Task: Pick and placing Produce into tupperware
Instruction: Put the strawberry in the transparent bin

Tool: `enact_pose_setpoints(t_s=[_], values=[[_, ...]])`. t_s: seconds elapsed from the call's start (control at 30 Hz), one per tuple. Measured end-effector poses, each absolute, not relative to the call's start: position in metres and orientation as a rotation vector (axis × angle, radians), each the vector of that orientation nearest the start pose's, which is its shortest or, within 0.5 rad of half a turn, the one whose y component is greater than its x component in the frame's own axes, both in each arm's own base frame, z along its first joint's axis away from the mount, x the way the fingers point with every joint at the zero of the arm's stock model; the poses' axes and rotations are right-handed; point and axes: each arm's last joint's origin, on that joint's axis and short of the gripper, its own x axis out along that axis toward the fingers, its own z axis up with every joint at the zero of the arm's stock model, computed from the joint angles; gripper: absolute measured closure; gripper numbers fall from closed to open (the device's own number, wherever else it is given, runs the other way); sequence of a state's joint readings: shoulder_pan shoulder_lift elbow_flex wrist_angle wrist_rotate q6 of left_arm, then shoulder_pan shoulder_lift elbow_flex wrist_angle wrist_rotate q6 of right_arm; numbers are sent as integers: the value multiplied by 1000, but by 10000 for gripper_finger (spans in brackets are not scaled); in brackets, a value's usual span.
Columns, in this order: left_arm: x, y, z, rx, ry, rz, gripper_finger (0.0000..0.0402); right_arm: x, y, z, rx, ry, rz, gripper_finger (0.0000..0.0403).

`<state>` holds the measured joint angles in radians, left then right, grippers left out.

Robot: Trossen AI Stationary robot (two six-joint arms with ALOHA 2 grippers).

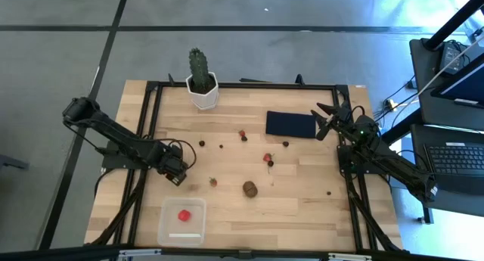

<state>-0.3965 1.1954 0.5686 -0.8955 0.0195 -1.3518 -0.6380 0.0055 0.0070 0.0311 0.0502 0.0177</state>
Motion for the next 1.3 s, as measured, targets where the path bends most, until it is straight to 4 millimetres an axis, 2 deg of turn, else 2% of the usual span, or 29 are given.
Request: enact_pose_setpoints(t_s=[0.17, 0.3, 0.43, 0.53, 0.7, 0.9, 1.17, 1.3], values=[[163, -69, 178, -759, 1381, 590, 256, 77, -59, 168, 7, -38, -688, 205], [177, -75, 203, -761, 1319, 486, 247, 77, -59, 168, 8, -38, -688, 205], [190, -80, 230, -748, 1247, 370, 255, 77, -59, 168, 10, -38, -688, 205], [201, -87, 246, -732, 1149, 239, 261, 77, -59, 168, 11, -39, -688, 205], [214, -105, 260, -656, 965, -15, 253, 77, -59, 168, 9, -38, -688, 205], [213, -133, 258, -523, 911, -131, 255, 77, -59, 168, 10, -38, -688, 205], [213, -163, 230, -429, 1020, -153, 257, 77, -59, 168, 18, -41, -688, 205], [215, -171, 217, -461, 1071, -108, 251, 77, -59, 168, 38, -49, -687, 205]])
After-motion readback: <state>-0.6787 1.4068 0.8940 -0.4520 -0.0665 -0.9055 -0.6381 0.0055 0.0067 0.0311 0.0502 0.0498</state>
